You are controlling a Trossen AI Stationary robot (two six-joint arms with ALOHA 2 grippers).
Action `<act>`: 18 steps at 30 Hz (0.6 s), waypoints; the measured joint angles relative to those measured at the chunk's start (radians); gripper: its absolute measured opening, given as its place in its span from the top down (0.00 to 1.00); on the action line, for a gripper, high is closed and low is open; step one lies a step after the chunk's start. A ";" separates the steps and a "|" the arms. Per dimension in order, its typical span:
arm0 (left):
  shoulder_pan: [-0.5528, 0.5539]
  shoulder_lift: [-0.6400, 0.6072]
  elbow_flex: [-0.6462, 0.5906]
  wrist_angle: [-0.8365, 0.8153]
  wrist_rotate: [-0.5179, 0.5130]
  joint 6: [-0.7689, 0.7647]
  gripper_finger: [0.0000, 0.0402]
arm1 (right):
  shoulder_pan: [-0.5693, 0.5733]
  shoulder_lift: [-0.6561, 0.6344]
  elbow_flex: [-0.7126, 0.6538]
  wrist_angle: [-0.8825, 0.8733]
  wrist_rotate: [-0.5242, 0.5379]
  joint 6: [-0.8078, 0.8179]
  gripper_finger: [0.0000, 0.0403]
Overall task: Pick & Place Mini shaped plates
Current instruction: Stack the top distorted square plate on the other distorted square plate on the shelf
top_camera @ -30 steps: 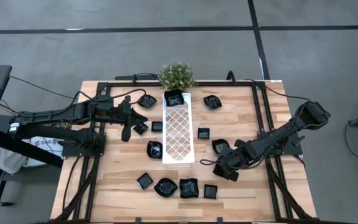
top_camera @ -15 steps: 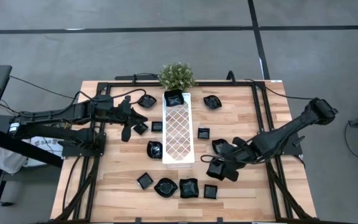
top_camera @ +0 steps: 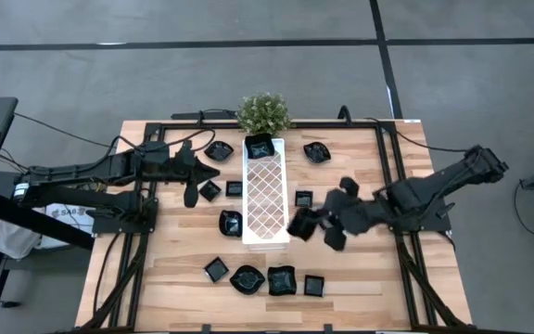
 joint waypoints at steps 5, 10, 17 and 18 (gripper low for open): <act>0.000 0.000 0.000 0.000 -0.015 0.002 0.95 | -0.151 0.001 0.071 0.071 0.014 -0.190 1.00; 0.000 0.000 0.000 0.000 -0.141 0.034 0.95 | -0.347 0.001 0.106 0.155 -0.053 -0.346 1.00; 0.010 0.000 0.000 0.007 -0.312 0.038 0.95 | -0.651 0.041 0.105 0.417 -0.288 -0.467 1.00; 0.019 0.000 0.000 0.010 -0.336 0.034 0.95 | -0.688 0.061 0.106 0.467 -0.326 -0.463 1.00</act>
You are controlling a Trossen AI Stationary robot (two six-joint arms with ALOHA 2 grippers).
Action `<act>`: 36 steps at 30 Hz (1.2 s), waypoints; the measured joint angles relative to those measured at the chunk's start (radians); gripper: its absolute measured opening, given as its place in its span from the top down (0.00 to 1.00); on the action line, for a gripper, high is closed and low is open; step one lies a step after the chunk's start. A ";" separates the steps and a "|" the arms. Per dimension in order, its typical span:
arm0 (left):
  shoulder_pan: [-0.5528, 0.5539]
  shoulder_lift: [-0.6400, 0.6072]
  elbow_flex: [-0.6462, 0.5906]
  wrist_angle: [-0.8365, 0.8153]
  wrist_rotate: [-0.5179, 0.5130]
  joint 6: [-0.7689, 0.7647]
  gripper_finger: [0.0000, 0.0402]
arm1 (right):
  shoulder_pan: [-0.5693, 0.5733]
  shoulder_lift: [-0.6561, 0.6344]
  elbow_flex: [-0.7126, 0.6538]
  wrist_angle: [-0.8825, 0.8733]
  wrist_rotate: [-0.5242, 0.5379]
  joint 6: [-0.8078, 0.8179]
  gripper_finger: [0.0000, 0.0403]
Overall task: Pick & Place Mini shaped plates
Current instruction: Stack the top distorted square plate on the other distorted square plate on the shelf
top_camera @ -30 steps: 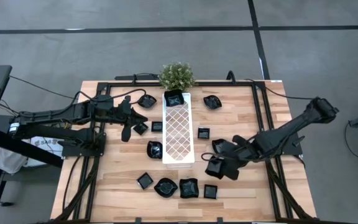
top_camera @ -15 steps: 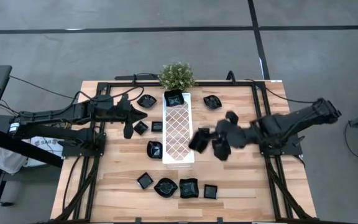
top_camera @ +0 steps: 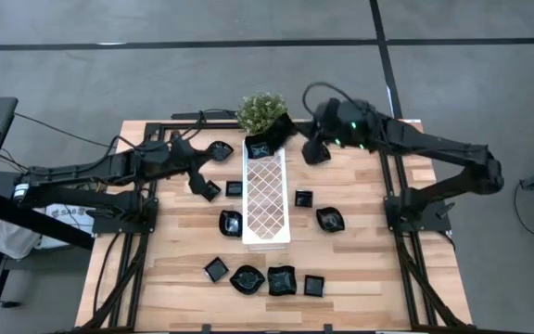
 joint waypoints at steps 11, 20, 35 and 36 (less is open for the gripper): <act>0.152 0.000 0.000 0.046 -0.075 0.001 0.95 | -0.140 0.240 -0.002 0.194 -0.164 0.140 1.00; 0.144 0.000 0.000 0.049 -0.074 -0.001 0.95 | -0.118 0.275 -0.002 0.160 -0.148 0.271 1.00; 0.140 0.000 0.000 0.050 -0.025 0.000 0.95 | 0.043 0.275 -0.002 0.030 0.166 0.513 1.00; 0.140 0.000 0.000 0.050 -0.025 0.000 0.95 | 0.050 0.275 -0.002 0.021 0.185 0.525 1.00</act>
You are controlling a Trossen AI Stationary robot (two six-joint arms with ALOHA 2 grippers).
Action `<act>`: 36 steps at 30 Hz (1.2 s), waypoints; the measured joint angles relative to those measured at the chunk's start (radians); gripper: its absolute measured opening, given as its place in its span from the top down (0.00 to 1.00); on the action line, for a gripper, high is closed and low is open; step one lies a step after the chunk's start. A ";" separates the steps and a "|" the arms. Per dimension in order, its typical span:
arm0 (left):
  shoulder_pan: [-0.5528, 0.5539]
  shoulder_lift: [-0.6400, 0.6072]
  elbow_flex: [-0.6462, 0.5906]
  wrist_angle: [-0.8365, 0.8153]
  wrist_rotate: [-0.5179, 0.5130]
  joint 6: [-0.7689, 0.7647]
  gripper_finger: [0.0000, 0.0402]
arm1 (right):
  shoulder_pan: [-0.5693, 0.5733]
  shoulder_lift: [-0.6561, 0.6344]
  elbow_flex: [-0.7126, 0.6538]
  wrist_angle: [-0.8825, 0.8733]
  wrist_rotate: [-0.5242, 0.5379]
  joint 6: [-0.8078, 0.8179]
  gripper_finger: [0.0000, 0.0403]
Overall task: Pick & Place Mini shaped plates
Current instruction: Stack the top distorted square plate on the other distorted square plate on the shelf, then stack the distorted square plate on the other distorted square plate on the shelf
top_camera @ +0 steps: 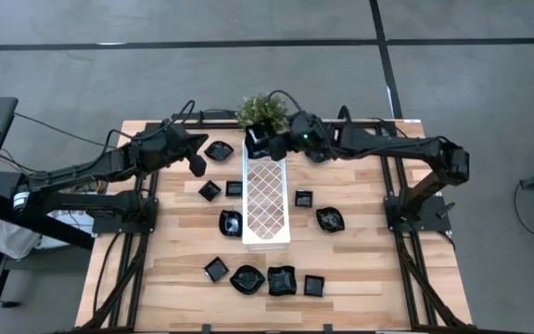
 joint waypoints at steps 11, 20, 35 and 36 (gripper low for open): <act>-0.001 0.000 0.000 0.000 0.058 -0.016 0.95 | 0.019 0.000 0.000 -0.024 -0.004 0.067 1.00; 0.000 0.000 0.000 0.000 0.073 -0.031 0.95 | 0.032 0.000 0.000 -0.039 -0.006 0.056 1.00; 0.000 0.000 0.000 -0.001 0.072 -0.031 0.95 | 0.035 0.000 0.000 -0.044 -0.007 0.033 0.84; 0.000 0.000 0.000 0.000 0.074 -0.031 0.95 | 0.035 0.000 0.000 -0.043 -0.007 0.017 0.84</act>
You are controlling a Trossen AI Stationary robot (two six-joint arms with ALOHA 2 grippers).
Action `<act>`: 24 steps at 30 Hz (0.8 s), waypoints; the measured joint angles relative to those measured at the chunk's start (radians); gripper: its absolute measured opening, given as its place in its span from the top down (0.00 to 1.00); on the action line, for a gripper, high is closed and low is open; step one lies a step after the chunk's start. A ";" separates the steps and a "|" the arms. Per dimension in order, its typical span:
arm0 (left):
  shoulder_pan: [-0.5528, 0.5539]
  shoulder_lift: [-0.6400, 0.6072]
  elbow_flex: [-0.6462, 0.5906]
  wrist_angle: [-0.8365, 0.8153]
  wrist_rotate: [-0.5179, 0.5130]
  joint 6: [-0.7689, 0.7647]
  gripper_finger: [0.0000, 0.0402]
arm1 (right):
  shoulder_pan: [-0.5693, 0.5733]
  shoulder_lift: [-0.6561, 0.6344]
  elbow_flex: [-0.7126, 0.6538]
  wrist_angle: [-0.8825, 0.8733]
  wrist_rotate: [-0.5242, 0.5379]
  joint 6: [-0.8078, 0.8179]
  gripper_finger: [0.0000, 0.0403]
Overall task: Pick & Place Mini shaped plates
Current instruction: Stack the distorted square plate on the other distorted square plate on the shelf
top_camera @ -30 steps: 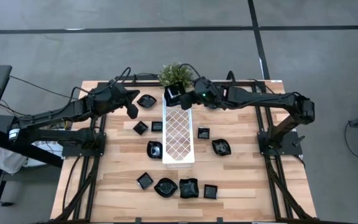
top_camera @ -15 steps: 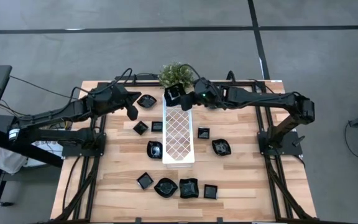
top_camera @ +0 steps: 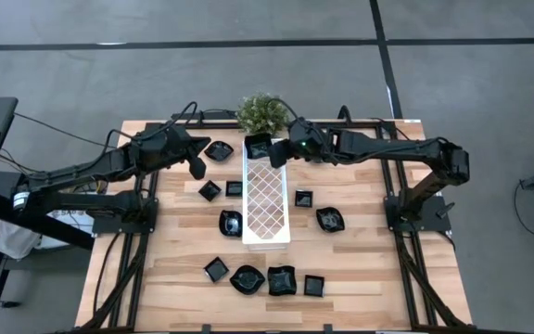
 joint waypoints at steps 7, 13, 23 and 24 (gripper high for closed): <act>0.000 0.000 0.000 -0.017 0.221 0.030 0.95 | 0.019 -0.016 0.000 0.018 -0.001 -0.144 0.83; 0.021 0.000 0.000 -0.091 0.378 0.034 0.95 | 0.044 -0.079 0.001 0.016 -0.023 -0.382 0.83; 0.051 0.000 0.000 -0.175 0.509 0.019 0.97 | 0.119 -0.205 0.001 -0.130 -0.103 -0.726 0.83; 0.048 0.000 0.000 -0.179 0.508 0.020 0.97 | 0.122 -0.216 0.001 -0.164 -0.102 -0.732 0.83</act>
